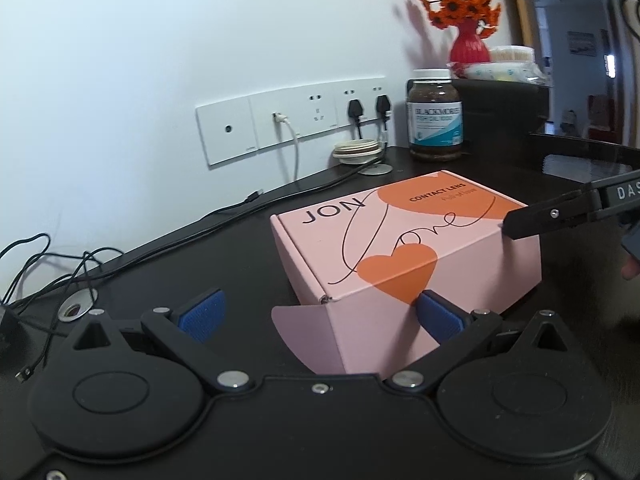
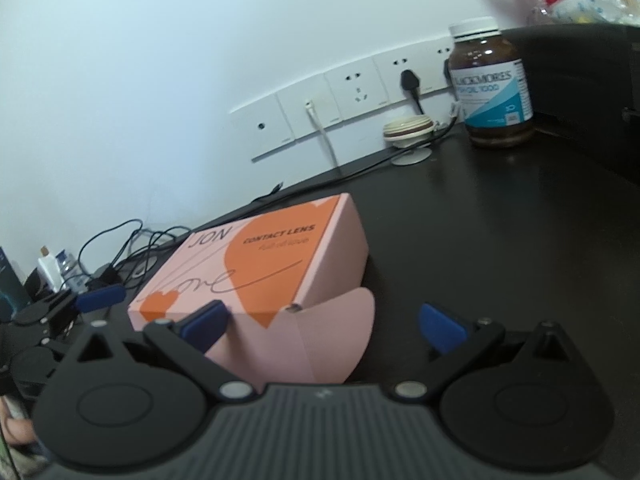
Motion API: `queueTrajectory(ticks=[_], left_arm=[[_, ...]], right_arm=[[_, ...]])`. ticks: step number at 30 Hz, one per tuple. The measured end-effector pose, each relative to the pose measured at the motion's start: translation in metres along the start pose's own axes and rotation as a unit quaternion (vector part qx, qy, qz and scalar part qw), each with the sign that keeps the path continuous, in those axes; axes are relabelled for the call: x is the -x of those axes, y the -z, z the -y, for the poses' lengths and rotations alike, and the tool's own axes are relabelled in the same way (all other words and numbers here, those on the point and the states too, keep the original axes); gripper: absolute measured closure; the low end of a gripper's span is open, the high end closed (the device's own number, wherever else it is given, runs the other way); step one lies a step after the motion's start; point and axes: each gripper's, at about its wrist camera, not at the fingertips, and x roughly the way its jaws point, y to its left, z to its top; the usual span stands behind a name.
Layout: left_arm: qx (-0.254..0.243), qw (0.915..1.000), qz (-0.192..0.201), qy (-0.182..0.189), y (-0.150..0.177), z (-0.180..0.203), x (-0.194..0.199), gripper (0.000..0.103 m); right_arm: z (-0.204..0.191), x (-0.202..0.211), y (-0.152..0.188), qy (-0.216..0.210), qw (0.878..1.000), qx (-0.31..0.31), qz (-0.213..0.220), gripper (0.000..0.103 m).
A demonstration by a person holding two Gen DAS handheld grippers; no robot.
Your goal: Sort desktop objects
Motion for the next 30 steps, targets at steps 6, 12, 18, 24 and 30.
queueTrajectory(ticks=[6, 12, 18, 24, 30], left_arm=[[0.005, 0.9995, 0.003, -0.031, -0.0038, 0.0083, 0.0005, 0.0], [0.015, 0.9994, 0.001, -0.031, -0.0026, 0.0067, -0.0003, 0.0], [0.016, 0.9991, 0.003, -0.038, -0.0022, 0.0077, 0.0004, 0.0], [0.019, 0.9989, 0.001, -0.044, -0.0016, 0.0096, -0.0015, 0.0], [0.022, 0.9987, -0.002, -0.046, -0.0011, 0.0085, -0.0031, 0.0]], right_arm=[[0.0033, 0.0031, 0.0001, 0.015, 1.0, -0.014, 0.01, 0.001], [0.0018, 0.0068, 0.0023, 0.034, 0.999, -0.015, 0.025, 0.001], [-0.0033, 0.0082, 0.0046, 0.05, 0.998, -0.001, 0.036, 0.001], [-0.0042, 0.0062, 0.0045, 0.054, 0.998, -0.002, 0.03, 0.001], [-0.0042, 0.0047, 0.0034, 0.054, 0.998, -0.004, 0.025, 0.001]])
